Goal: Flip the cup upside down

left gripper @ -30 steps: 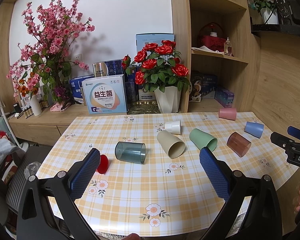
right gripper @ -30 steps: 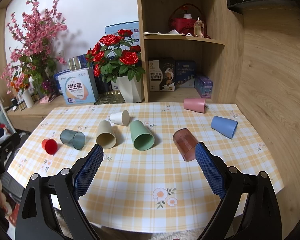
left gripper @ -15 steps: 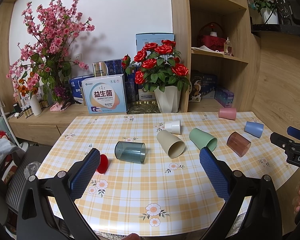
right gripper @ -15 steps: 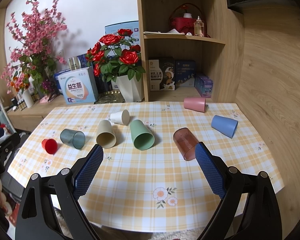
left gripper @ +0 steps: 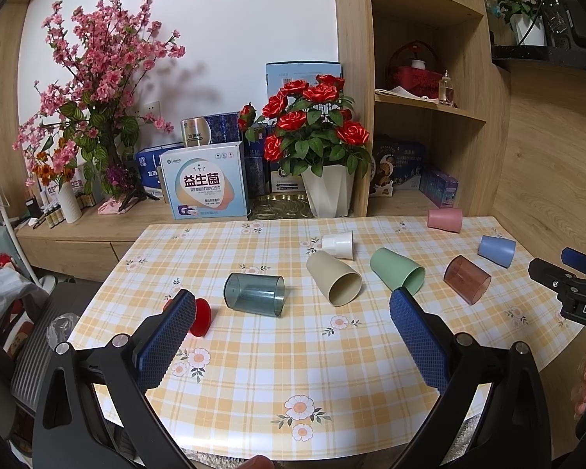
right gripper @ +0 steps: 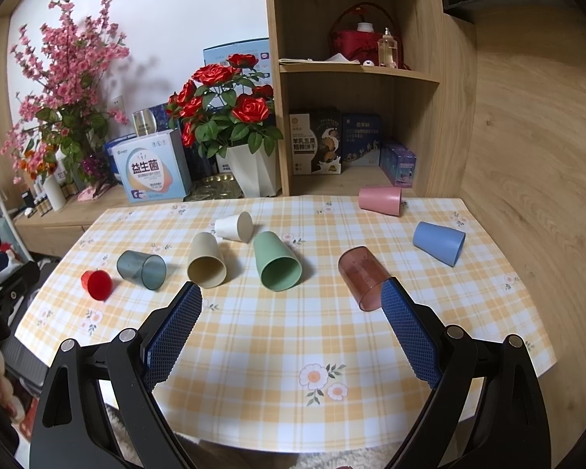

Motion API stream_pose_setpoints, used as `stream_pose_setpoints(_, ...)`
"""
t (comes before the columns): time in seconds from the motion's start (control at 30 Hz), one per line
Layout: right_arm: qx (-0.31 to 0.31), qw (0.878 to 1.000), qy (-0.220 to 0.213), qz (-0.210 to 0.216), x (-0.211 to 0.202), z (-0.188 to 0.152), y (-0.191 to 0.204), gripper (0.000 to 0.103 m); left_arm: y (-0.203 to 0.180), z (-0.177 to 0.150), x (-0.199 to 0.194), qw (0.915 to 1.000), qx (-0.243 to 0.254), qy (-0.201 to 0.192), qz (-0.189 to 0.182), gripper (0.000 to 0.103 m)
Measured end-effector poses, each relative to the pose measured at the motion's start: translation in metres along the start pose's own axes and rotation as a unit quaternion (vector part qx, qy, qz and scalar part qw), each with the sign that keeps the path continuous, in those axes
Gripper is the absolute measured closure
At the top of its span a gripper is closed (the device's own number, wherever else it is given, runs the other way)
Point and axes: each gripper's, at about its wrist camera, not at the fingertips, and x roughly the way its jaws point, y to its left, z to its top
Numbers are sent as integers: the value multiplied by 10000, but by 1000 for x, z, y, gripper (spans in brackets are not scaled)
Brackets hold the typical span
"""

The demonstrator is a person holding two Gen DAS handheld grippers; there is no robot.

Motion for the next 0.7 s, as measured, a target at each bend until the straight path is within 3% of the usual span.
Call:
stream_pose_setpoints(0.23, 87, 9999, 69, -103, 23, -6, -10, 13, 15, -9, 19, 9985, -395, 380, -69, 6)
stream_pose_setpoints(0.33, 238, 9994, 249, -91, 40, -6, -20, 13, 27, -19, 35, 9958, -573, 706, 76, 6)
stream_pose_setpoints(0.5, 497, 9970, 589, -23, 69, -20, -37, 13, 60, -41, 66, 9861, -1037, 1283, 219, 6)
stream_pose_setpoints(0.57, 546, 9962, 676, -40, 79, -23, -42, 13, 81, -51, 80, 9773, -1415, 1557, 252, 8)
stream_pose_setpoints(0.63, 608, 9952, 772, -36, 89, -27, -44, 13, 103, -60, 94, 9653, -1874, 1806, 226, 18)
stream_pose_setpoints(0.7, 644, 9941, 870, -25, 100, -30, -46, 13, 134, -70, 112, 9413, -2611, 2129, 185, 31)
